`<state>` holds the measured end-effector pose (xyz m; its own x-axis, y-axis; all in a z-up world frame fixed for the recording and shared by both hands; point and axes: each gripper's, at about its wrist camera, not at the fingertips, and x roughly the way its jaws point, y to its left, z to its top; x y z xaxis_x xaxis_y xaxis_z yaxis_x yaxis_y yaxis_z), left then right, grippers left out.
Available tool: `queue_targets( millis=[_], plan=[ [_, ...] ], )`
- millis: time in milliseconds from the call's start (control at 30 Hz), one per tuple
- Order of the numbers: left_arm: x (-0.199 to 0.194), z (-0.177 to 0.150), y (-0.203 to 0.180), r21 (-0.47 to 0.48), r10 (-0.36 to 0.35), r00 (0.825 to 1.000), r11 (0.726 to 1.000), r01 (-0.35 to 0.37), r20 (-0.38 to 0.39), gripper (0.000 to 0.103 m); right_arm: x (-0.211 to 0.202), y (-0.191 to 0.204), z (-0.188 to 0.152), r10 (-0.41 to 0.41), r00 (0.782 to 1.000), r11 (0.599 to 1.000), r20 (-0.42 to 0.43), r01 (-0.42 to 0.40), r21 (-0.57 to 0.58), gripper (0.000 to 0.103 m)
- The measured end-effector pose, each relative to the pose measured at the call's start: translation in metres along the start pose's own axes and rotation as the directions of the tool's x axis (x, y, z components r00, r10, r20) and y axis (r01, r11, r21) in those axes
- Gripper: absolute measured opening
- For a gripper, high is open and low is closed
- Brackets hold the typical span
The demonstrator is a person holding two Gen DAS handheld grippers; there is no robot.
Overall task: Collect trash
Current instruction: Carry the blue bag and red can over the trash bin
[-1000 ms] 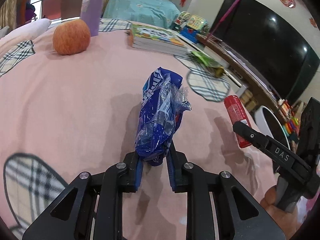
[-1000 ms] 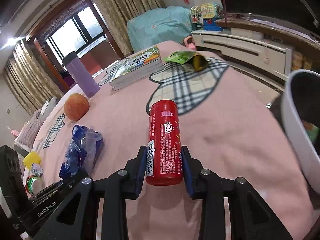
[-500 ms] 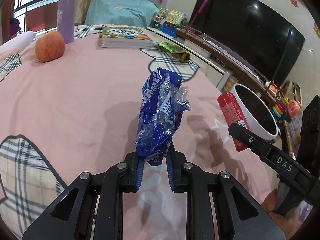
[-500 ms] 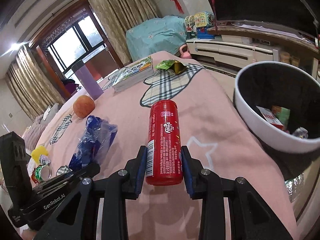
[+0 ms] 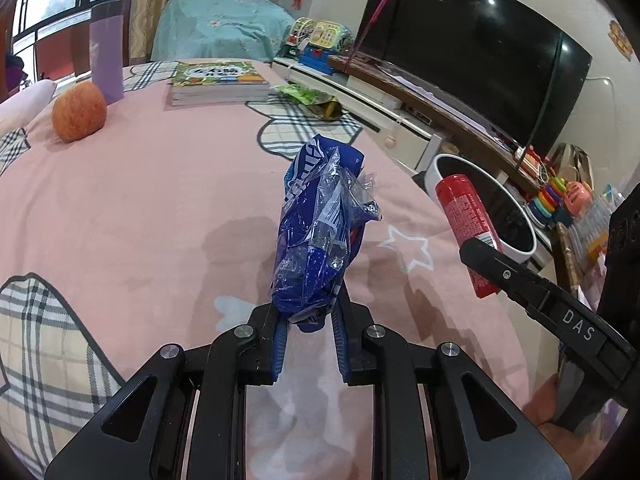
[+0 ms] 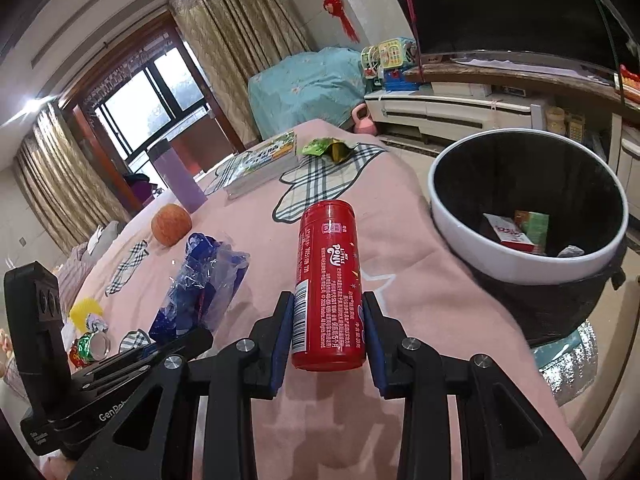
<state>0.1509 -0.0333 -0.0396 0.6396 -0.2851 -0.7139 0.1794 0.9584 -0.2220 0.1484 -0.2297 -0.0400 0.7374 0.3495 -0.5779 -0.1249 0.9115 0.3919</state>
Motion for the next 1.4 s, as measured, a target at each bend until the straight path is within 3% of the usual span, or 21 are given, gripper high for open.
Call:
queue_targets(
  millis=[633, 1400],
  plan=[
    [0.006, 0.009, -0.049, 0.089, -0.058, 0.998, 0.994, 0.059, -0.008, 0.018, -0.036, -0.036, 0.005, -0.036, 0.997, 0.998, 0.061, 0.033, 0.056, 0.034],
    [0.013, 0.018, -0.067, 0.138, -0.079, 0.997, 0.987, 0.08, -0.014, 0.018, -0.052, -0.045, 0.004, -0.048, 0.995, 0.996, 0.084, 0.041, 0.084, 0.034]
  ],
)
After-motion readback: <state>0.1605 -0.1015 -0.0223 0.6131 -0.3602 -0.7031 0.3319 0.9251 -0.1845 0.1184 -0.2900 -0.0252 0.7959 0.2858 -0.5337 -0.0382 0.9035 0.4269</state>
